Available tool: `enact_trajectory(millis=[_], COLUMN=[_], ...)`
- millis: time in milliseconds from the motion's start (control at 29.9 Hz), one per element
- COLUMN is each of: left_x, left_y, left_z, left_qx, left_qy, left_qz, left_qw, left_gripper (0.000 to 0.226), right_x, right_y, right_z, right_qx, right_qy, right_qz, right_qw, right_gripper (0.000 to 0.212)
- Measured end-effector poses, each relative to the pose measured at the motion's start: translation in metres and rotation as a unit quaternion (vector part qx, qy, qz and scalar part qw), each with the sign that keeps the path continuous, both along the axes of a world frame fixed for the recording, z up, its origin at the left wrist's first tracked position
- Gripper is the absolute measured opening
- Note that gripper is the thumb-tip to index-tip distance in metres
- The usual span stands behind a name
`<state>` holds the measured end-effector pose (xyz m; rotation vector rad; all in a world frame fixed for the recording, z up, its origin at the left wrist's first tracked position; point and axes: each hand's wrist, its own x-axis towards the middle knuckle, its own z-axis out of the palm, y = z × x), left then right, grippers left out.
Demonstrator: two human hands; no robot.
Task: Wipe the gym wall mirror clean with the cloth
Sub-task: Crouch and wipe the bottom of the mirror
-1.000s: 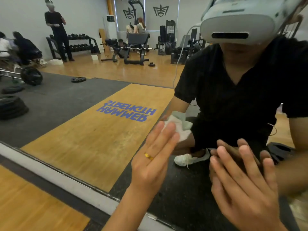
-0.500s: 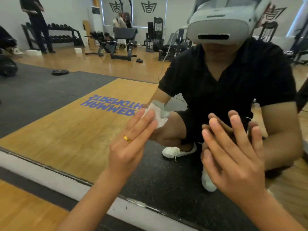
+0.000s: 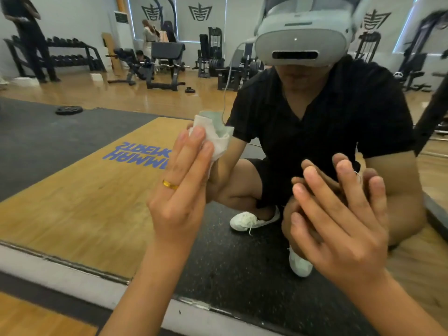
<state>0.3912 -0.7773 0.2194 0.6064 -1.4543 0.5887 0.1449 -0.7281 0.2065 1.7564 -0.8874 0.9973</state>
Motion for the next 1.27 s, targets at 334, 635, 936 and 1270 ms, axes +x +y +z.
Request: enact_trajectory(millis=[334, 635, 936, 1270], left_x=[0.028, -0.025, 0.033, 0.019], left_y=[-0.012, 0.007, -0.015, -0.008], left_z=[0.002, 0.019, 0.041, 0.033], left_qx=[0.002, 0.014, 0.03, 0.001], left_qy=[0.027, 0.041, 0.231, 0.149], left_qz=[0.051, -0.016, 0.036, 0.061], left_qw=[0.998, 0.999, 0.972, 0.987], left_gripper=[0.029, 0.033, 0.03, 0.024], right_x=[0.0, 0.0, -0.019, 0.03], right_y=[0.002, 0.006, -0.015, 0.007], right_z=[0.003, 0.003, -0.011, 0.023], right_qx=[0.012, 0.04, 0.057, 0.086], right_qy=[-0.012, -0.003, 0.019, 0.032], right_qz=[0.022, 0.017, -0.01, 0.089], right_qw=[1.0, 0.999, 0.998, 0.992], right_gripper=[0.042, 0.031, 0.061, 0.039])
